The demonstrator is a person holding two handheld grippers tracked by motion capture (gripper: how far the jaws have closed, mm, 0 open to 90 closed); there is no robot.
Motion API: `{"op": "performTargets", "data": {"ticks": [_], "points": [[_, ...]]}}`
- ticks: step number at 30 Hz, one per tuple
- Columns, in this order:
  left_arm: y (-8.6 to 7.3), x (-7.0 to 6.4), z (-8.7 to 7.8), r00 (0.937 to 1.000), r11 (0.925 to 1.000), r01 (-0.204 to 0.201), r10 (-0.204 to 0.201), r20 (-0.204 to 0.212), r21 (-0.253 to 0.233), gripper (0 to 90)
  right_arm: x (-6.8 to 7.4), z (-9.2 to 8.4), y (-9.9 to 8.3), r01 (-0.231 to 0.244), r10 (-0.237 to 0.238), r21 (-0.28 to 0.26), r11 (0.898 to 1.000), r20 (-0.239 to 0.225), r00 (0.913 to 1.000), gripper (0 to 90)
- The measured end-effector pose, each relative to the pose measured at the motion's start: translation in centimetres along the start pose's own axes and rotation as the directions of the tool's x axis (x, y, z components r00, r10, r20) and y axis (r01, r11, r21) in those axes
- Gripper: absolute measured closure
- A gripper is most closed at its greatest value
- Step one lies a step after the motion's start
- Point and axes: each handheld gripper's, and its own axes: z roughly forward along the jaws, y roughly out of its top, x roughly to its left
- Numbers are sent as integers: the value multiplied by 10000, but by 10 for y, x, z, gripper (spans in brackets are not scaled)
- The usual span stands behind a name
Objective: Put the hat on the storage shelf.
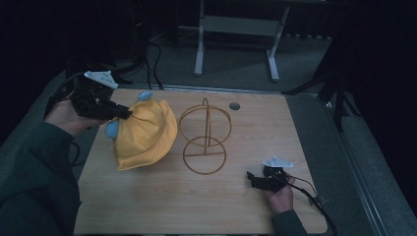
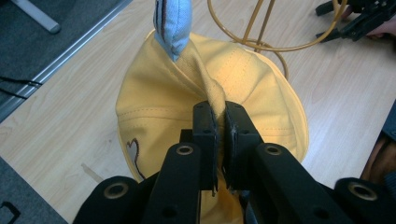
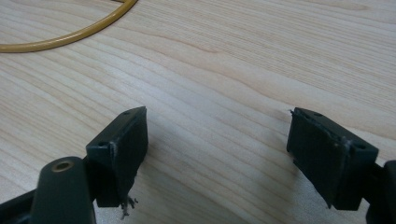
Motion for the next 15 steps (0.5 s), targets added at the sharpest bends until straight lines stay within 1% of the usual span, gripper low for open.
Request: {"op": "performTargets", "data": {"ticks": [11, 15], "points": [[5, 0, -8, 10000, 9995, -13, 12, -12, -329, 847, 0, 0, 0, 14, -14, -4, 10000, 0, 10000, 204], [6, 0, -9, 10000, 9989, -14, 18, 81, -473, 847, 0, 0, 0, 16, -16, -5, 10000, 0, 10000, 204]]}}
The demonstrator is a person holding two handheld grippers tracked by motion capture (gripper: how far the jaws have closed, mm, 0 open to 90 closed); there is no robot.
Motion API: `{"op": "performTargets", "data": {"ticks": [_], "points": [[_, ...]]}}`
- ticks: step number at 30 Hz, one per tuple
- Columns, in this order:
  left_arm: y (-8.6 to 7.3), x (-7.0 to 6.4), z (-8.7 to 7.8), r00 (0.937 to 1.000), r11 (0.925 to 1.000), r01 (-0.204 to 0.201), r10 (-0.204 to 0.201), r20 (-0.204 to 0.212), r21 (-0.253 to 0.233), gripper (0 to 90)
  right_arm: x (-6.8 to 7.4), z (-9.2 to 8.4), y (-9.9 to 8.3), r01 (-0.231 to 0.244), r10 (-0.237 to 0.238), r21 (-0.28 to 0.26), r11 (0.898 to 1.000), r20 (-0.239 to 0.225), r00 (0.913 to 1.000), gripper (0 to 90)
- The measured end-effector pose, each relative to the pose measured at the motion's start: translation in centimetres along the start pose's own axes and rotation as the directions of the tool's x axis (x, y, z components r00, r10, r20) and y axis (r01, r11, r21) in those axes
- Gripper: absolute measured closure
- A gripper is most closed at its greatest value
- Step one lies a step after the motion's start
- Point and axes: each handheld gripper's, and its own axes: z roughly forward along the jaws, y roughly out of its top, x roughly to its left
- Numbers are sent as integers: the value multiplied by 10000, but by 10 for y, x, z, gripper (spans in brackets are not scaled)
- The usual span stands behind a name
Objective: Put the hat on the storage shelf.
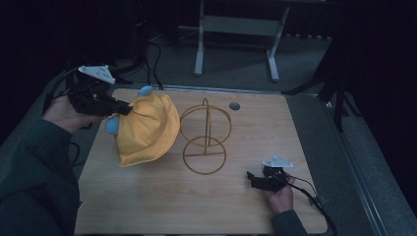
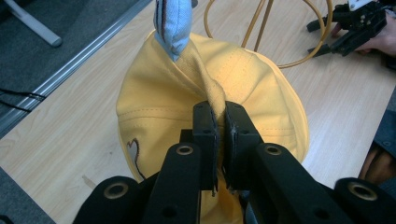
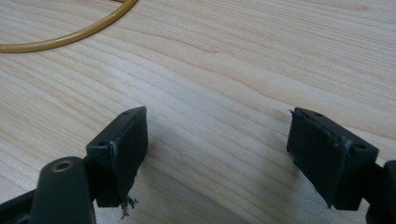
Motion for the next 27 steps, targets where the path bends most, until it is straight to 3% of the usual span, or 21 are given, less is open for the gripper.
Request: {"op": "performTargets", "data": {"ticks": [11, 27], "points": [[4, -2, -3, 9999, 9999, -109, 108, -24, -129, 848, 0, 0, 0, 19, -19, 3, 10000, 1, 10000, 203], [14, -2, -17, 9999, 9967, -116, 119, 38, -800, 848, 0, 0, 0, 2, -2, 7, 10000, -2, 10000, 203]]}}
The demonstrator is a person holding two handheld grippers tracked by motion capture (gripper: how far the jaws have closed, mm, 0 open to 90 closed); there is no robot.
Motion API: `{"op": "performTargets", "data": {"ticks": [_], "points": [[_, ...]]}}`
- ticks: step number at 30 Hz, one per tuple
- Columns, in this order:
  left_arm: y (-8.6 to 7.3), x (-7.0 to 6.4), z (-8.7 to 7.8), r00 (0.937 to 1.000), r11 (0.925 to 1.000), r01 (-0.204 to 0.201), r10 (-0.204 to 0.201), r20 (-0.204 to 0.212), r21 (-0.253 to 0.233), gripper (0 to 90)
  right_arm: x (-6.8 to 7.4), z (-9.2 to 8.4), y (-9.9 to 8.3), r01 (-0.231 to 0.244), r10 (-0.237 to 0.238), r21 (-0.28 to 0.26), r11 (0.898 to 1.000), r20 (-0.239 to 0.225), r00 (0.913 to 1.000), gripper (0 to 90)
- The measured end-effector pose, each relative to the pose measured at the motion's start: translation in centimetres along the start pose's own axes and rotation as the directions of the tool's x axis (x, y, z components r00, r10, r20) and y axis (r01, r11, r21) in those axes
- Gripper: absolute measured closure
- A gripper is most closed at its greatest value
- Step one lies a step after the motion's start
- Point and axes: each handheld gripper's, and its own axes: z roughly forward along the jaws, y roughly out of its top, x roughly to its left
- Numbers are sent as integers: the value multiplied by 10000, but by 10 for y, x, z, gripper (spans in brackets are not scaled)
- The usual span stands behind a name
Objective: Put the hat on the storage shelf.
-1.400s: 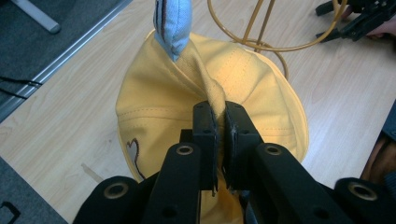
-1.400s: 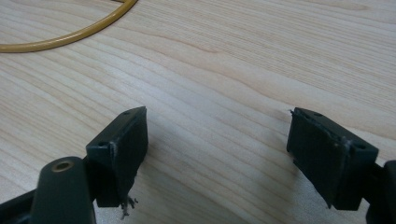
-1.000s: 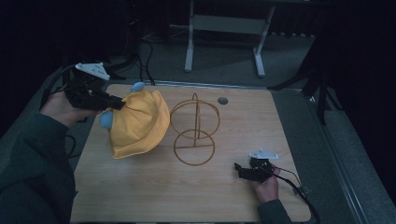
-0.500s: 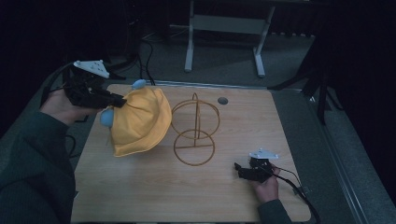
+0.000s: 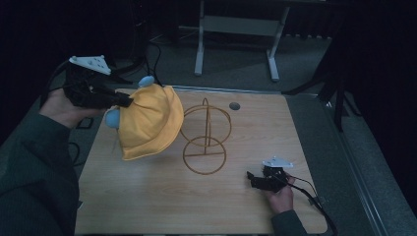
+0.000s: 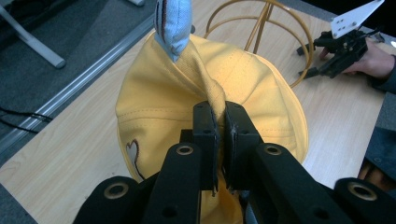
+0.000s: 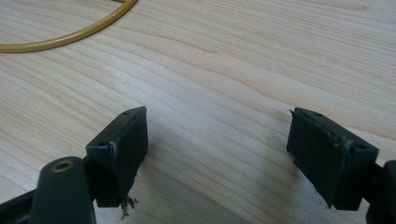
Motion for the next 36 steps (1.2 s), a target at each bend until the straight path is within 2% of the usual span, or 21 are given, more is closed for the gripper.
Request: {"op": "performTargets", "data": {"ticks": [14, 22, 24, 36], "points": [[9, -5, -3, 9999, 9996, -148, 147, -36, -235, 848, 0, 0, 0, 9, -9, -2, 10000, 0, 10000, 203], [16, -8, 3, 9995, 9992, -296, 298, 94, -255, 848, 0, 0, 0, 19, -19, -6, 10000, 0, 10000, 203], [19, -9, 5, 9993, 9987, -329, 336, 184, -400, 848, 0, 0, 0, 6, -6, -1, 10000, 0, 10000, 203], [32, -14, 10, 9985, 9972, -524, 530, 111, -528, 847, 0, 0, 0, 15, -15, -3, 10000, 0, 10000, 203]]}}
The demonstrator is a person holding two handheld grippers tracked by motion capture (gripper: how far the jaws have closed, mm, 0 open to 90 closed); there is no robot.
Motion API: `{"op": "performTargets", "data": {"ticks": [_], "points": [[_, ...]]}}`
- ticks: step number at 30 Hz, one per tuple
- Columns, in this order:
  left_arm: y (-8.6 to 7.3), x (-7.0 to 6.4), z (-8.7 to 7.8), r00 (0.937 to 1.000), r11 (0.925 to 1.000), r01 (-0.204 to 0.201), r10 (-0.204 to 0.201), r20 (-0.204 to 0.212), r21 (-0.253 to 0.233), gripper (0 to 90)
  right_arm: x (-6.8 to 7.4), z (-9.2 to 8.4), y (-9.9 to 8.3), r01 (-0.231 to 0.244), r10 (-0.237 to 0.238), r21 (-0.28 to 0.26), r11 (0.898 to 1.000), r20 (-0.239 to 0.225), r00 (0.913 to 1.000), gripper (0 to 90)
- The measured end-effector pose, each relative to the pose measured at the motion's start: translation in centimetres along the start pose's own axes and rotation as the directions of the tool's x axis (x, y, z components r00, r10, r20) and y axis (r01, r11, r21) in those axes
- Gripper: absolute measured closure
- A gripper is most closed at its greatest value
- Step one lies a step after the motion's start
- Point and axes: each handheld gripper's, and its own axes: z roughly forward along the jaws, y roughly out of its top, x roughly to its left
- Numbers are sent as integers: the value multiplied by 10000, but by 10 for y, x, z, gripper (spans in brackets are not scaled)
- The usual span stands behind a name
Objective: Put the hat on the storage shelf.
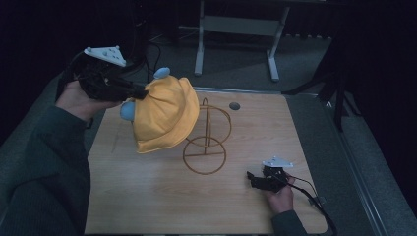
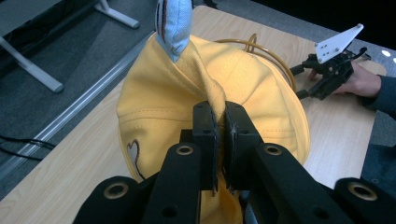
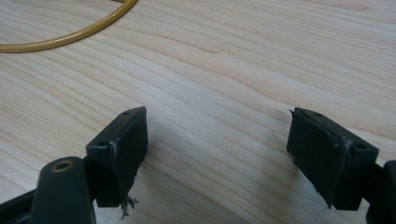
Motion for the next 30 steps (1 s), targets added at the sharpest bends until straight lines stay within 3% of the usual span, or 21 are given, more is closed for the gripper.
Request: {"op": "performTargets", "data": {"ticks": [8, 30], "points": [[5, -3, 6, 9999, 9997, -39, 43, 161, -237, 847, 0, 0, 0, -2, 2, 3, 10000, -2, 10000, 203], [24, -12, 24, 9991, 9992, -356, 360, 221, -208, 845, 0, 0, 0, -5, 5, 1, 10000, -3, 10000, 203]]}}
